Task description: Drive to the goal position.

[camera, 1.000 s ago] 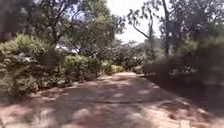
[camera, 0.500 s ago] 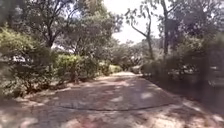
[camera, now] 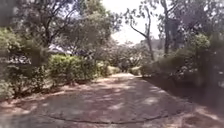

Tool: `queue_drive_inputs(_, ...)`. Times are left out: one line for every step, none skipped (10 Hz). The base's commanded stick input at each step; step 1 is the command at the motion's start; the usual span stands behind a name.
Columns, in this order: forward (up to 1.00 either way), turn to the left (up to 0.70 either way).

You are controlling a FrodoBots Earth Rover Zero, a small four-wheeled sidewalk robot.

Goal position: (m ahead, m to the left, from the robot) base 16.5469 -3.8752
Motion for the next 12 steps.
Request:
queue_drive_inputs(0.7, 0.0)
queue_drive_inputs(0.7, 0.0)
queue_drive_inputs(0.7, 0.0)
queue_drive_inputs(0.7, 0.0)
queue_drive_inputs(0.7, 0.0)
queue_drive_inputs(0.7, 0.0)
queue_drive_inputs(0.7, 0.0)
queue_drive_inputs(0.7, 0.0)
queue_drive_inputs(0.7, 0.0)
queue_drive_inputs(0.7, 0.0)
queue_drive_inputs(0.7, 0.0)
queue_drive_inputs(0.7, 0.0)
